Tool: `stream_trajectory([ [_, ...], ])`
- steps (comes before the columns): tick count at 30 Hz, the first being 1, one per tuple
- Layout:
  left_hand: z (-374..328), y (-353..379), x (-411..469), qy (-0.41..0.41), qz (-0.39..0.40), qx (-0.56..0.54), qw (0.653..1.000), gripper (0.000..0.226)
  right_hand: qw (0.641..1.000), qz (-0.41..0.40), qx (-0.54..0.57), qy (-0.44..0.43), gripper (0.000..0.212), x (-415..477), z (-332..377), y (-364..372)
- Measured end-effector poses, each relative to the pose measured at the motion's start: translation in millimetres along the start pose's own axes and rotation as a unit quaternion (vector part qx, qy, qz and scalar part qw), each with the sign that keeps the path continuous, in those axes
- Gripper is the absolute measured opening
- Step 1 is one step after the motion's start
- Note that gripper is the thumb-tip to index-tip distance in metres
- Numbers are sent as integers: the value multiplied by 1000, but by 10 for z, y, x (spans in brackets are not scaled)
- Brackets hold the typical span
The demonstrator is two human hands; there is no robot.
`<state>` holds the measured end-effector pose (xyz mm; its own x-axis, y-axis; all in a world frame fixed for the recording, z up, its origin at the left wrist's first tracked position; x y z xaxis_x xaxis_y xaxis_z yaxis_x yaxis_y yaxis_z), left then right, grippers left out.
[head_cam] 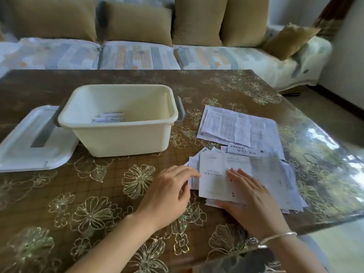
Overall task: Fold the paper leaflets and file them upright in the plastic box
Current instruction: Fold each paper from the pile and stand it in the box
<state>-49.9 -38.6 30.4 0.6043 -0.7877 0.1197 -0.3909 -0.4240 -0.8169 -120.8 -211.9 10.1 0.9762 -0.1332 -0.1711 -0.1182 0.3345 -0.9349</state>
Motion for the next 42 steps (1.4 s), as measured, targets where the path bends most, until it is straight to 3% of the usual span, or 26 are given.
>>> stream_trajectory([
  [6, 99, -128, -207, -30, -57, -31, 997, 34, 996, -27, 82, -12, 55, -70, 74, -66],
  [9, 167, -225, -334, -61, -85, -65, 992, 33, 996, -78, 35, -29, 32, -109, 147, -180],
  [11, 201, -272, -407, -83, -96, -99, 987, 33, 989, -134, 16, -67, 28, -151, 273, -300],
  [14, 253, -299, -460, -112, -93, -191, 971, 24, 962, -181, 169, -116, 23, -245, 432, -484],
  [15, 263, -295, -474, -122, -85, -246, 958, 23, 934, -181, 280, -130, 22, -275, 483, -530],
  [16, 280, -261, -491, -135, -71, -317, 936, 29, 883, -174, 413, -138, 23, -286, 529, -555],
  [19, 218, -48, -541, -127, 13, -546, 828, 60, 657, -90, 737, -131, 27, -180, 677, -410],
  [20, 198, 2, -575, -122, 28, -593, 795, 72, 611, -61, 780, -121, 25, -136, 749, -326],
  [22, 225, 56, -655, -128, 15, -667, 734, 87, 580, -21, 809, -88, 24, -61, 871, -134],
  [27, 364, 35, -855, -144, -67, -704, 693, 47, 631, 6, 775, -12, 25, -11, 937, 369],
  [30, 437, 32, -958, -138, -72, -741, 653, 61, 702, -16, 712, -19, 27, -66, 958, 419],
  [35, 534, 95, -1048, -172, -117, -758, 618, 44, 820, 17, 559, -121, 34, -146, 1277, 440],
  [38, 544, 32, -1082, -180, -143, -710, 666, 43, 867, 55, 470, -155, 45, -167, 1402, 443],
  [42, 532, -231, -1153, -221, -173, -546, 789, 38, 832, 120, 523, -139, 41, -166, 1423, 293],
])
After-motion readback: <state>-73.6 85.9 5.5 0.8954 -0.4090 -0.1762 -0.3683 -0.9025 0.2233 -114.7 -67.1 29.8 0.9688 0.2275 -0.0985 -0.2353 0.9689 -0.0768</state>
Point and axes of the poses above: each hand's wrist, its own x-axis towards the middle knuckle, its own y-axis out of the palm, z = x × y, the point moved 8 cm from there along x, towards the middle knuckle, and after that the axes turned 15 degrees about z, right-handed, at the moved point
